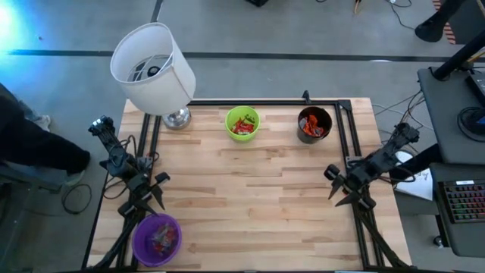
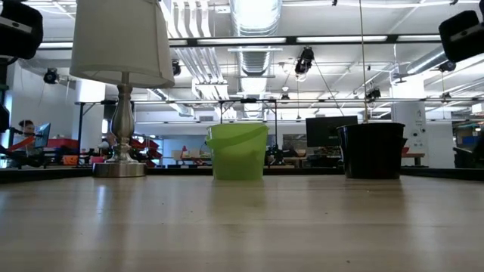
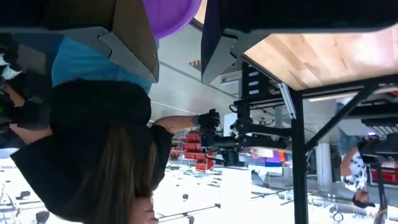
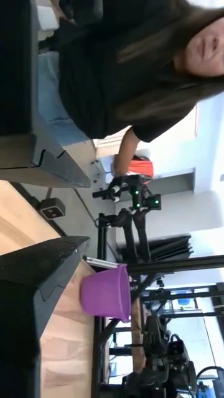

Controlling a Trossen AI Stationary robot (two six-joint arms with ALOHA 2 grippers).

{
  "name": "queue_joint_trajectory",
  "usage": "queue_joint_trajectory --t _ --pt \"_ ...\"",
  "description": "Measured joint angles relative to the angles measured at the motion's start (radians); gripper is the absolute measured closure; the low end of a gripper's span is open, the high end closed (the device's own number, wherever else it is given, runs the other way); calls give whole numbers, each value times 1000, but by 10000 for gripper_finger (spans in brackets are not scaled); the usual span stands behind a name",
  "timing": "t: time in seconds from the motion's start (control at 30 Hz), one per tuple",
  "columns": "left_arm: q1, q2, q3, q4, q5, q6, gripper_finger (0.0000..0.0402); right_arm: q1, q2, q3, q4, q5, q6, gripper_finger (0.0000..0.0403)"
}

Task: Sort candy
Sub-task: Return to Home Position

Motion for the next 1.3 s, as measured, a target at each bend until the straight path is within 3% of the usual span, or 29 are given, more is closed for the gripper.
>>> queue_joint_trajectory --t 0.83,1.3 --pt "0 0 0 -112 0 9 299 0 2 -12 -148 14 -70 275" --pt "0 0 0 -108 -1 -102 299 0 2 -4 -147 13 -68 275"
